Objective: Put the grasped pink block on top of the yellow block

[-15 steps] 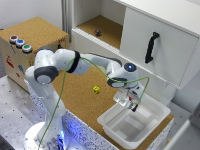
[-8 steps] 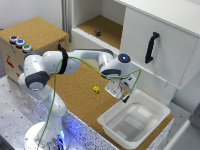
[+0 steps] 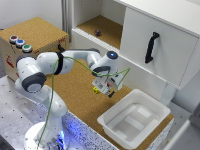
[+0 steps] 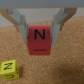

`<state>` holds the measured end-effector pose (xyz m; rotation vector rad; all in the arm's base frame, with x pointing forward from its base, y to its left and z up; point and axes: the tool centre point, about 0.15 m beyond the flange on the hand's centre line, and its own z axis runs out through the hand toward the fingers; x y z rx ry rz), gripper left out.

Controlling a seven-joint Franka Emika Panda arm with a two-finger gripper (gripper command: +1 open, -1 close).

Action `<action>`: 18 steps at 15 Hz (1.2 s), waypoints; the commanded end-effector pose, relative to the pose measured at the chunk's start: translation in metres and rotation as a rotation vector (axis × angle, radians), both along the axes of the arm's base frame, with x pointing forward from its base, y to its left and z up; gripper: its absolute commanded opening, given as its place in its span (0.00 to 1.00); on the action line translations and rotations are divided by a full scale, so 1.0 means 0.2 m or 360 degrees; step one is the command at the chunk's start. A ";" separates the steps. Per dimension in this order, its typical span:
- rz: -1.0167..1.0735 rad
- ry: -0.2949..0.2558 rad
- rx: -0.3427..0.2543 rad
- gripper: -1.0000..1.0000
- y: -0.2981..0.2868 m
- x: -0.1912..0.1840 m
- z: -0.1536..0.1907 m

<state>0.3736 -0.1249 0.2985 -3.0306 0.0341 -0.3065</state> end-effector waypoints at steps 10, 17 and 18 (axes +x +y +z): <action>0.0032 -0.0066 -0.0244 0.00 0.44 0.05 -0.23; 0.0013 -0.0019 -0.0255 0.00 0.46 0.05 -0.27; 0.0011 -0.0017 -0.0263 0.00 0.45 0.05 -0.27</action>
